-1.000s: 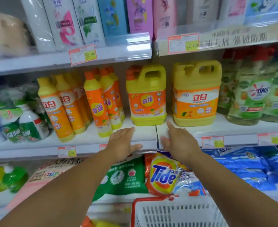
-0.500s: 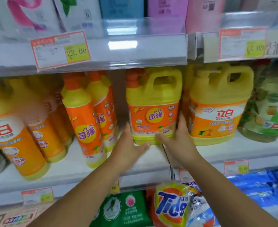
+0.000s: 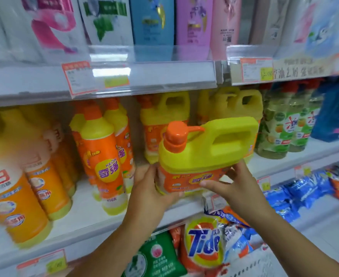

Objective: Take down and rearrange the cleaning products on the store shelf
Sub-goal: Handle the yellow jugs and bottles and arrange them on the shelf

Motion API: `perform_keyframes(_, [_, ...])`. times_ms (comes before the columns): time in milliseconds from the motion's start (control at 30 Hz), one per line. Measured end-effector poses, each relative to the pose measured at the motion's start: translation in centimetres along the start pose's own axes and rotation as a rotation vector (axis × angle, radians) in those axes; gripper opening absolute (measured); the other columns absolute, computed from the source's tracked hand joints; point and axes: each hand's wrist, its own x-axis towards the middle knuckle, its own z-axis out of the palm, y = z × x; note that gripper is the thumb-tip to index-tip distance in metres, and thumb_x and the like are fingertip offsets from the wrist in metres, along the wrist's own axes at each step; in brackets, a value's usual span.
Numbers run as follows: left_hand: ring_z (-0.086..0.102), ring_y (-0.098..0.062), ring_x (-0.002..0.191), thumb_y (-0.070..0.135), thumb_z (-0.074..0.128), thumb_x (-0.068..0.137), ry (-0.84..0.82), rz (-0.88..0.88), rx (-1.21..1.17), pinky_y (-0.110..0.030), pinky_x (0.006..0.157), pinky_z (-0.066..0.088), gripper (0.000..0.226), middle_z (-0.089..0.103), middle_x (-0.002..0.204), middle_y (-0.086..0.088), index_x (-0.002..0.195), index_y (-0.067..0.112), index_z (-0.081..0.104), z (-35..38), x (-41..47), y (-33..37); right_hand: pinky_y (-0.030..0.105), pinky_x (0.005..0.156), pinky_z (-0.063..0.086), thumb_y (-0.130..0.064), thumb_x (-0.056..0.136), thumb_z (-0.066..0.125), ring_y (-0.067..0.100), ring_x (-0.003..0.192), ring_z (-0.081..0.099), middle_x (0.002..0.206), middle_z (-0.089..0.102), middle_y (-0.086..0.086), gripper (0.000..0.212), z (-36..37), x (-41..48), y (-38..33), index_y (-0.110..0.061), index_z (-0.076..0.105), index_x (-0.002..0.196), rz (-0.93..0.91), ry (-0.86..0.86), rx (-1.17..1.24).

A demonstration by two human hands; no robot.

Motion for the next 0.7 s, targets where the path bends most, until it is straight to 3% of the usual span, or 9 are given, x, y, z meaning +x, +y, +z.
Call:
perform_keyframes(67, [0.041,0.027,0.098,0.033,0.093,0.06,-0.013,0.024,-0.035,0.005,0.076,0.034,0.069,0.041,0.11,0.018,0.115,0.044,0.054,-1.2,-0.9,0.9,0.02,0.081,0.057,-0.035,0.053,0.084,-0.004,0.099,0.064,0.1,0.069,-0.022,0.074,-0.3,-1.6,-1.6,-0.031,0.051,0.119,0.005,0.035,-0.01])
perform_keyframes(167, [0.04,0.024,0.109,0.033,0.092,0.062,-0.084,0.035,-0.124,0.003,0.084,0.034,0.081,0.041,0.118,0.029,0.126,0.053,0.047,-3.3,-2.4,2.8,0.017,0.076,0.052,-0.042,0.049,0.085,-0.001,0.1,0.065,0.097,0.07,-0.021,0.074,-0.8,-3.9,-4.8,-0.035,0.052,0.115,0.003,0.095,-0.035])
perform_keyframes(233, [0.05,0.019,0.109,0.035,0.092,0.06,-0.189,-0.041,-0.287,-0.007,0.09,0.044,0.085,0.053,0.121,0.032,0.123,0.061,0.042,-5.1,-3.7,4.8,0.028,0.083,0.054,-0.047,0.05,0.086,0.007,0.102,0.067,0.105,0.07,-0.016,0.079,-0.8,-5.4,-7.2,-0.035,0.052,0.121,0.018,0.103,-0.051])
perform_keyframes(333, [0.067,0.001,0.101,0.031,0.087,0.059,-0.328,-0.136,-0.438,-0.027,0.088,0.055,0.079,0.069,0.112,0.021,0.126,0.048,0.049,-7.7,-6.7,6.7,0.043,0.086,0.058,-0.046,0.056,0.087,0.012,0.099,0.07,0.11,0.07,-0.012,0.079,0.0,-8.2,-10.2,-0.039,0.051,0.126,0.062,0.034,-0.082])
perform_keyframes(467, [0.069,-0.015,0.105,0.023,0.094,0.058,-0.333,-0.266,-0.519,-0.047,0.094,0.054,0.082,0.072,0.114,0.011,0.129,0.035,0.054,-10.2,-11.4,6.3,0.046,0.088,0.059,-0.041,0.059,0.086,0.016,0.099,0.071,0.115,0.07,-0.003,0.083,1.5,-11.7,-13.6,-0.048,0.044,0.131,0.092,-0.024,-0.078])
perform_keyframes(567, [0.072,-0.013,0.096,0.015,0.091,0.063,-0.296,-0.306,-0.492,-0.041,0.087,0.058,0.072,0.074,0.105,0.012,0.124,0.036,0.057,-11.5,-14.8,5.5,0.041,0.087,0.058,-0.039,0.065,0.082,0.017,0.105,0.07,0.126,0.066,0.0,0.1,1.5,-13.4,-16.0,-0.052,0.027,0.147,0.103,-0.024,-0.017])
perform_keyframes(700, [0.07,0.0,0.088,0.014,0.094,0.058,-0.26,-0.306,-0.424,-0.016,0.074,0.055,0.071,0.074,0.104,0.009,0.118,0.033,0.059,-11.3,-18.4,4.1,0.048,0.1,0.051,-0.071,0.057,0.081,0.015,0.126,0.056,0.145,0.047,-0.018,0.093,1.9,-15.1,-17.2,-0.071,0.031,0.134,0.214,-0.11,-0.146])
